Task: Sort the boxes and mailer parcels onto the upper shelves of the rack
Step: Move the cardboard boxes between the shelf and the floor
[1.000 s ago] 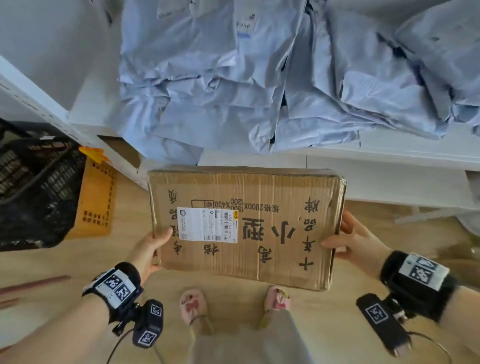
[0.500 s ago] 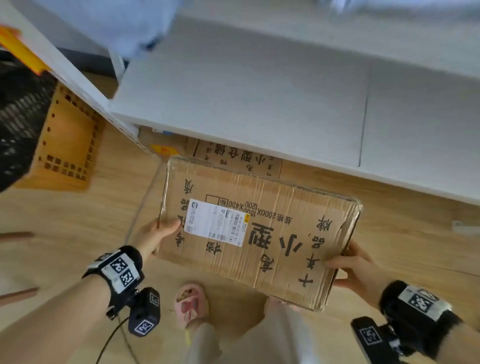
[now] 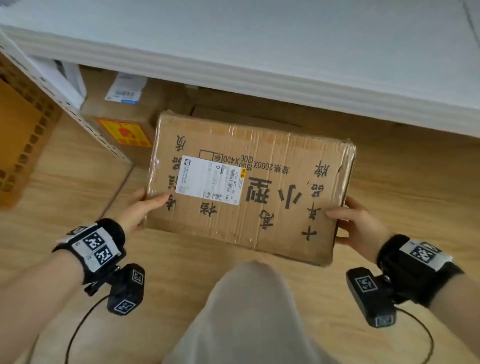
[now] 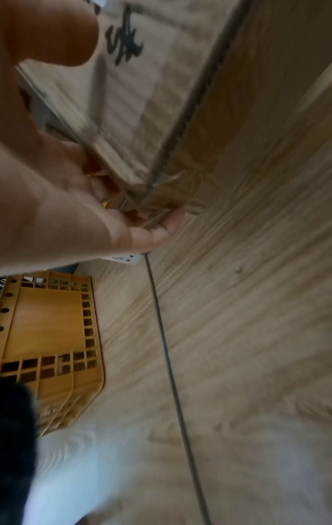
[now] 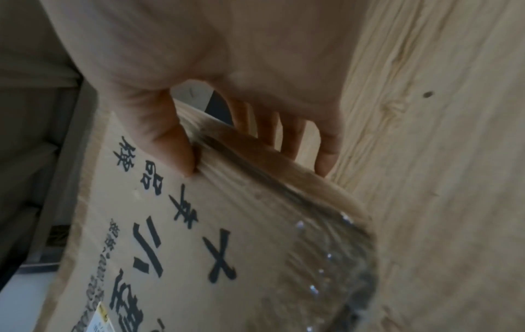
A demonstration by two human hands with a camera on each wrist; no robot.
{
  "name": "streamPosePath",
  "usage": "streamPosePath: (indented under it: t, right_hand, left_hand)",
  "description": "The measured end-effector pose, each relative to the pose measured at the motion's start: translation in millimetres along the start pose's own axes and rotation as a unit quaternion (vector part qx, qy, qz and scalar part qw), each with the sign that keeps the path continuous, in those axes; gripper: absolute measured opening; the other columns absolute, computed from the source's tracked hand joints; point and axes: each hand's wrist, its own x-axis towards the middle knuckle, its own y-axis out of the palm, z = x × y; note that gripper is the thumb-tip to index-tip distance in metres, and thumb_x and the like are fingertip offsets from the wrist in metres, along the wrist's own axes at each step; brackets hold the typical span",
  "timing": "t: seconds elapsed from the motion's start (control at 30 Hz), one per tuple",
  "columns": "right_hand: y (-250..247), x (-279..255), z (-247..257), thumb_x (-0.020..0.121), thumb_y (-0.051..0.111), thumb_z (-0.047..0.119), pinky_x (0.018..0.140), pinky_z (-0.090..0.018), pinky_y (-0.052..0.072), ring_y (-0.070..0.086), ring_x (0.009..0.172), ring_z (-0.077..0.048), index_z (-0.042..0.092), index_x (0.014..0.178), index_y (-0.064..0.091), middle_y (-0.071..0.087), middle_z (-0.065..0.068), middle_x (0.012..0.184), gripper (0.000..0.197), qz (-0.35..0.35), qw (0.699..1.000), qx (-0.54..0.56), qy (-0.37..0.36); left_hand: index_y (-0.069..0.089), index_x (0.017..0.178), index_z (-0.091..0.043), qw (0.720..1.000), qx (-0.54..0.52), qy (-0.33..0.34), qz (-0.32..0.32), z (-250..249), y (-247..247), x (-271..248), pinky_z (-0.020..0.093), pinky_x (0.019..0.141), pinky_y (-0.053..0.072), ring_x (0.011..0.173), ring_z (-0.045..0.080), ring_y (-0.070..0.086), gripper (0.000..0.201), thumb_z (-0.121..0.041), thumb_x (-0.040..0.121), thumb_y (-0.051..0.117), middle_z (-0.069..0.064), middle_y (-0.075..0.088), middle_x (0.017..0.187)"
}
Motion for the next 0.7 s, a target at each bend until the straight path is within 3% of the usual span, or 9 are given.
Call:
streamPosePath:
  t: [0.07, 0.2, 0.33, 0.43, 0.53, 0.6, 0.67, 0.7]
  right_hand:
    - [3, 21, 3, 0.085, 0.060, 0.004, 0.096, -0.052, 0.044, 0.057, 0.113, -0.028, 0.021, 0.133, 0.048, 0.063, -0.008, 0.124, 0.052, -0.001, 1.000, 0.002, -0.023]
    - [6, 52, 9, 0.087, 0.062, 0.011, 0.105, -0.054, 0.034, 0.054, 0.120, -0.031, 0.014, 0.134, 0.049, 0.061, -0.009, 0.128, 0.049, -0.005, 0.998, 0.010, -0.063]
    - [8, 72, 10, 0.087, 0.061, 0.013, 0.109, -0.055, 0.031, 0.053, 0.121, -0.030, 0.015, 0.133, 0.051, 0.061, -0.007, 0.128, 0.047, -0.004, 0.996, 0.025, -0.082]
    - [10, 79, 8, 0.088, 0.060, 0.015, 0.110, -0.055, 0.031, 0.053, 0.120, -0.030, 0.017, 0.130, 0.053, 0.062, -0.007, 0.126, 0.043, -0.001, 0.996, 0.040, -0.078]
    - [13, 82, 3, 0.088, 0.059, 0.018, 0.108, -0.051, 0.035, 0.056, 0.115, -0.029, 0.017, 0.121, 0.059, 0.064, -0.007, 0.122, 0.033, 0.003, 0.997, 0.042, -0.071]
    - [14, 85, -2, 0.087, 0.060, 0.019, 0.103, -0.045, 0.040, 0.058, 0.110, -0.028, 0.018, 0.116, 0.061, 0.065, -0.007, 0.119, 0.029, 0.002, 0.997, 0.042, -0.070]
    - [14, 87, -7, 0.080, 0.063, 0.021, 0.093, -0.041, 0.044, 0.058, 0.110, -0.027, 0.019, 0.115, 0.061, 0.066, -0.006, 0.118, 0.035, 0.000, 0.997, 0.041, -0.072]
    - [12, 89, -10, 0.075, 0.064, 0.023, 0.088, -0.039, 0.045, 0.058, 0.110, -0.027, 0.020, 0.116, 0.061, 0.067, -0.005, 0.117, 0.041, 0.000, 0.996, 0.041, -0.074]
  left_hand:
    - [0.057, 0.117, -0.035, 0.999, -0.017, 0.045, -0.005, 1, -1, 21, 0.033, 0.078, 0.043, 0.103, 0.011, 0.057, 0.035, -0.031, 0.084, 0.068, -0.013, 0.064, 0.110]
    - [0.053, 0.131, -0.030, 0.993, -0.030, 0.114, -0.001, -5, -6, 54, 0.034, 0.080, 0.047, 0.106, 0.010, 0.057, 0.055, -0.029, 0.080, 0.073, -0.009, 0.064, 0.118]
    - [0.060, 0.124, -0.020, 0.988, -0.047, 0.148, -0.016, -11, -6, 75, 0.045, 0.101, 0.044, 0.111, 0.022, 0.062, 0.049, -0.019, 0.078, 0.074, 0.001, 0.069, 0.116]
    - [0.059, 0.124, -0.015, 0.985, -0.105, 0.138, -0.022, -13, -3, 84, 0.039, 0.104, 0.044, 0.112, 0.021, 0.062, 0.053, -0.016, 0.073, 0.076, 0.005, 0.068, 0.118]
    - [0.060, 0.110, -0.027, 0.982, -0.142, 0.122, -0.020, -13, 4, 90, 0.027, 0.096, 0.042, 0.115, 0.017, 0.058, 0.044, -0.017, 0.071, 0.077, -0.002, 0.067, 0.113]
    - [0.054, 0.125, -0.024, 0.984, -0.140, 0.110, -0.026, -10, 8, 94, 0.034, 0.106, 0.037, 0.119, 0.018, 0.054, 0.062, -0.022, 0.068, 0.079, -0.003, 0.064, 0.120]
    - [0.043, 0.140, -0.022, 0.986, -0.131, 0.101, -0.033, -7, 12, 96, 0.042, 0.112, 0.031, 0.121, 0.018, 0.053, 0.085, -0.028, 0.064, 0.080, -0.001, 0.060, 0.129]
    - [0.041, 0.143, -0.020, 0.985, -0.137, 0.100, -0.036, -7, 14, 96, 0.043, 0.113, 0.030, 0.122, 0.019, 0.052, 0.088, -0.027, 0.064, 0.080, 0.000, 0.058, 0.132]
